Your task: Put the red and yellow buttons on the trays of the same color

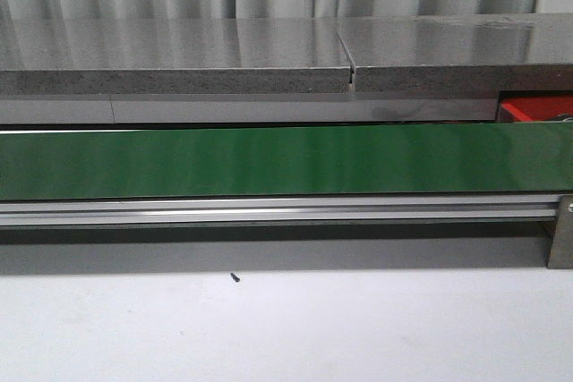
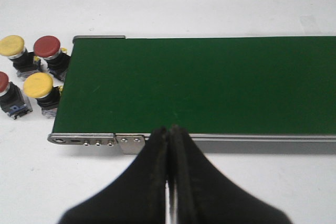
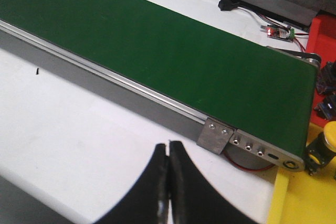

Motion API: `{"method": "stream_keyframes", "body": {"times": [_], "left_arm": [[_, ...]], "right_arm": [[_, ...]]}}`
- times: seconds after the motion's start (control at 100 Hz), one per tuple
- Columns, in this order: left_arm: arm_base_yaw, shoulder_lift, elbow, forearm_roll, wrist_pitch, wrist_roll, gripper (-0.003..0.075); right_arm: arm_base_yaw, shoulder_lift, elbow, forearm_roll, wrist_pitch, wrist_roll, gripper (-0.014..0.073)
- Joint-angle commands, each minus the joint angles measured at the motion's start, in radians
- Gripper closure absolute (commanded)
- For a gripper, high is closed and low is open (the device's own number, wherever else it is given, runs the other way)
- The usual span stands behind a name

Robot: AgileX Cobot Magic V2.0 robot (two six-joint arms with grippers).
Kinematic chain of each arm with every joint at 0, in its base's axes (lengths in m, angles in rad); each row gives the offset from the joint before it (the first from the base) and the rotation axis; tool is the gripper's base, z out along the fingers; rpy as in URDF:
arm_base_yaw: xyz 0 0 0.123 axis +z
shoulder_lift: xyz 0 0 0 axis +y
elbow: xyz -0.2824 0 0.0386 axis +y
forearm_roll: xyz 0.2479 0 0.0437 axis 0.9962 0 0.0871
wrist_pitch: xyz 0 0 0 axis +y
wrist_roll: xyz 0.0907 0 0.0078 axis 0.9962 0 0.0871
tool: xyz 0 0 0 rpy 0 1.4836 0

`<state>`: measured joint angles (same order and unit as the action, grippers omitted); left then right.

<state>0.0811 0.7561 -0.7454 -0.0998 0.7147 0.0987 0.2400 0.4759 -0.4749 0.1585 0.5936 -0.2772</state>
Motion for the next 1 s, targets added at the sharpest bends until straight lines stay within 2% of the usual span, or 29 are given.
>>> {"method": "stream_keyframes", "body": {"times": [0.0, 0.12, 0.36, 0.54, 0.66, 0.87, 0.92, 0.99], "left_arm": [[0.032, 0.051, -0.044, -0.025, -0.114, -0.011, 0.0738], [0.096, 0.117, -0.046, -0.034, -0.187, -0.011, 0.0738], [0.284, 0.255, -0.048, -0.078, -0.222, -0.011, 0.0738], [0.39, 0.37, -0.12, -0.078, -0.15, -0.011, 0.072], [0.442, 0.464, -0.208, -0.096, -0.084, -0.011, 0.061], [0.462, 0.631, -0.36, -0.104, 0.028, -0.011, 0.019], [0.462, 0.672, -0.397, -0.106, 0.064, -0.011, 0.0153], [0.462, 0.733, -0.451, -0.111, 0.117, -0.011, 0.0155]], "right_arm": [[-0.001, 0.0, -0.025, 0.005, -0.062, -0.011, 0.0708], [-0.001, 0.0, -0.025, 0.005, -0.062, -0.011, 0.0708], [-0.001, 0.0, -0.025, 0.005, -0.062, -0.011, 0.0708], [-0.001, 0.0, -0.025, 0.005, -0.062, -0.011, 0.0708], [-0.001, 0.0, -0.025, 0.005, -0.062, -0.011, 0.0708], [-0.001, 0.0, -0.025, 0.005, -0.062, -0.011, 0.0708], [-0.001, 0.0, -0.025, 0.005, -0.062, -0.011, 0.0708], [-0.001, 0.0, -0.025, 0.005, -0.062, -0.011, 0.0708]]}}
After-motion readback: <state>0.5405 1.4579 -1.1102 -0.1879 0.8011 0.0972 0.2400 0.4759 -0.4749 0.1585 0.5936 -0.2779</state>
